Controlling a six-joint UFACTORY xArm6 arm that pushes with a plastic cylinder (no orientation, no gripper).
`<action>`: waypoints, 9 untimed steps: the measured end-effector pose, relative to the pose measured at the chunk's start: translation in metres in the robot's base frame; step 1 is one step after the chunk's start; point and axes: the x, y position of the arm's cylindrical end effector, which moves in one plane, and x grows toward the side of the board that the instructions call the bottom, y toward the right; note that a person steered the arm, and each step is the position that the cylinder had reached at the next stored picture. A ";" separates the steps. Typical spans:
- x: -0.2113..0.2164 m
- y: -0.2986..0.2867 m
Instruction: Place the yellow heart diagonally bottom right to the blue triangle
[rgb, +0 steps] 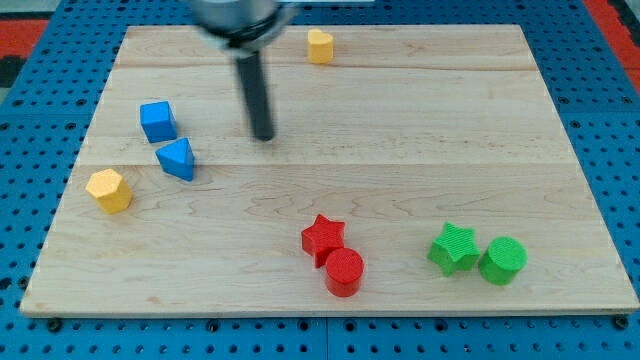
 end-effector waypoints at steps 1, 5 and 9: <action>-0.077 0.125; -0.130 -0.002; -0.058 -0.052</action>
